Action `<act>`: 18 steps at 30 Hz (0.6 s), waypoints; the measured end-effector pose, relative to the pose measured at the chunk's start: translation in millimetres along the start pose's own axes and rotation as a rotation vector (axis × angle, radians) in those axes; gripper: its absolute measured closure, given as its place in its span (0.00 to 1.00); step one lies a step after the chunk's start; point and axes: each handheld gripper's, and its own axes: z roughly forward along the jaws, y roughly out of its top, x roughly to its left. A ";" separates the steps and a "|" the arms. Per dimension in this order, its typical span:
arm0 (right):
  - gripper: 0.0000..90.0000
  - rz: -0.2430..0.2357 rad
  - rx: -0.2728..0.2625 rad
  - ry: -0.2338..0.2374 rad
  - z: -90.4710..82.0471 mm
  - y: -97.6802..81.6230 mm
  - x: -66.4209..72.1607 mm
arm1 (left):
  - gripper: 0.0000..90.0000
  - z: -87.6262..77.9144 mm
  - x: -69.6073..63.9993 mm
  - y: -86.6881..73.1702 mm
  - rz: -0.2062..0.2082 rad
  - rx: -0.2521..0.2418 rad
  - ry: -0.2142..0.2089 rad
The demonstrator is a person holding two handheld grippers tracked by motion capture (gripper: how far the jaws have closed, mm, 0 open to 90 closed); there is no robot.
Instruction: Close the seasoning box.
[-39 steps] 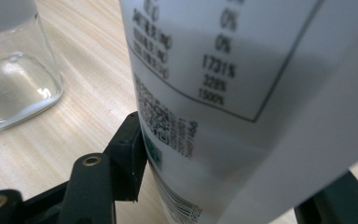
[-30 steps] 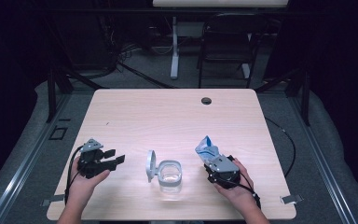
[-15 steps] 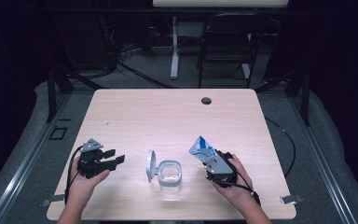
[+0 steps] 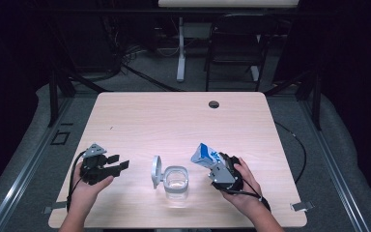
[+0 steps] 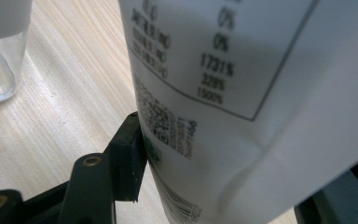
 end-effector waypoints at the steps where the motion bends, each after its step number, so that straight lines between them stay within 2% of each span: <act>1: 0.47 -0.014 0.007 -0.006 -0.7 0.9 -0.1 | 0.53 0.2 0.1 -0.2 -0.001 -0.004 0.000; 6: 0.47 -0.057 -0.007 -0.030 0.3 3.5 1.7 | 0.53 0.2 0.2 -0.3 -0.003 -0.004 0.000; 12: 0.47 -0.137 0.003 -0.065 -0.4 6.7 4.4 | 0.53 0.2 0.5 -0.5 -0.003 -0.001 -0.001; 13: 0.47 -0.138 -0.010 -0.067 0.9 6.4 5.1 | 0.53 0.2 0.6 -0.5 -0.003 0.000 -0.002; 18: 0.47 -0.173 0.003 -0.085 1.1 8.1 5.5 | 0.53 -0.2 0.8 -0.6 -0.004 -0.003 -0.002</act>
